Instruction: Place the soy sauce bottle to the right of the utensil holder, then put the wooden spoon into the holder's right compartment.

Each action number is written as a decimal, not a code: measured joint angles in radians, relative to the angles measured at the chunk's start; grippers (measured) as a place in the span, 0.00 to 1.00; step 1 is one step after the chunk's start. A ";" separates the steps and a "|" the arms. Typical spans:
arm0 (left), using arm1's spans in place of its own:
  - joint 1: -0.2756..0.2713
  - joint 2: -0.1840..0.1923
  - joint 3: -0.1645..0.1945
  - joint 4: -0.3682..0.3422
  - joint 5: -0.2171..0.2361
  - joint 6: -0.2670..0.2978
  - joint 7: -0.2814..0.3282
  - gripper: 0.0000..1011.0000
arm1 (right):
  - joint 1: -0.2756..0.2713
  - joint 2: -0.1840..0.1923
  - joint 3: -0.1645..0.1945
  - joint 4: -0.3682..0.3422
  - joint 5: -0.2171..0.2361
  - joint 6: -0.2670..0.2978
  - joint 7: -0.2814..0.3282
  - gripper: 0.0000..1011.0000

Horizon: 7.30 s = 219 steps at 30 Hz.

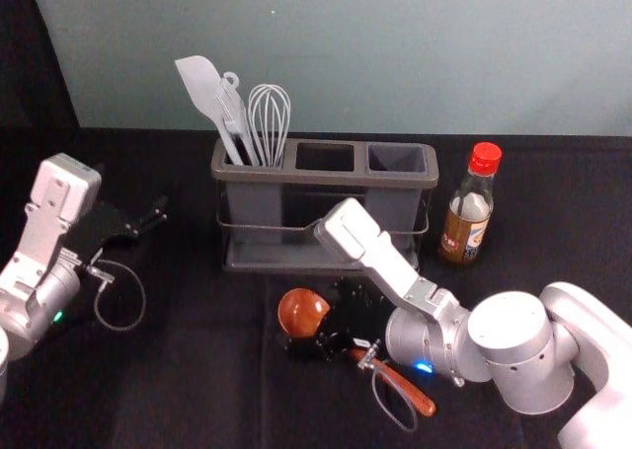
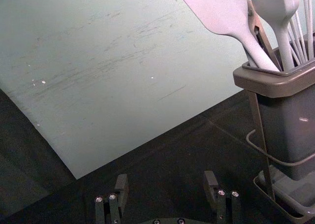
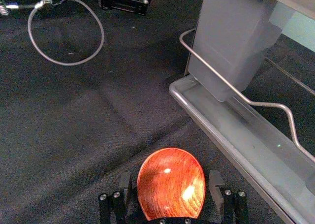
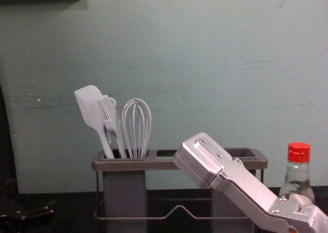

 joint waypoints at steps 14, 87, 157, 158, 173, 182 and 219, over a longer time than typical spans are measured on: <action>0.000 0.000 0.000 0.000 0.000 0.000 0.000 0.99 | -0.004 -0.007 0.009 0.008 -0.010 -0.002 0.010 0.99; 0.000 0.000 0.000 0.000 0.000 0.000 0.000 0.99 | -0.005 0.042 0.308 -0.128 0.378 -0.658 0.119 0.83; 0.000 0.000 0.000 0.000 0.000 0.000 0.000 0.99 | 0.131 -0.041 0.273 0.117 0.209 -0.578 0.055 0.83; 0.000 0.000 0.000 0.000 0.000 0.000 0.000 0.99 | 0.128 -0.036 0.273 0.111 0.211 -0.568 0.055 0.83; 0.000 0.000 0.000 0.000 0.000 0.000 0.000 0.99 | 0.091 0.026 0.286 0.056 0.273 -0.461 0.049 0.83; 0.000 0.000 0.000 0.000 0.000 0.000 0.000 0.99 | 0.069 0.046 0.282 0.041 0.293 -0.444 0.042 0.83; 0.000 0.000 0.000 0.000 0.000 0.000 0.000 0.99 | 0.047 0.061 0.277 0.028 0.305 -0.447 0.036 0.99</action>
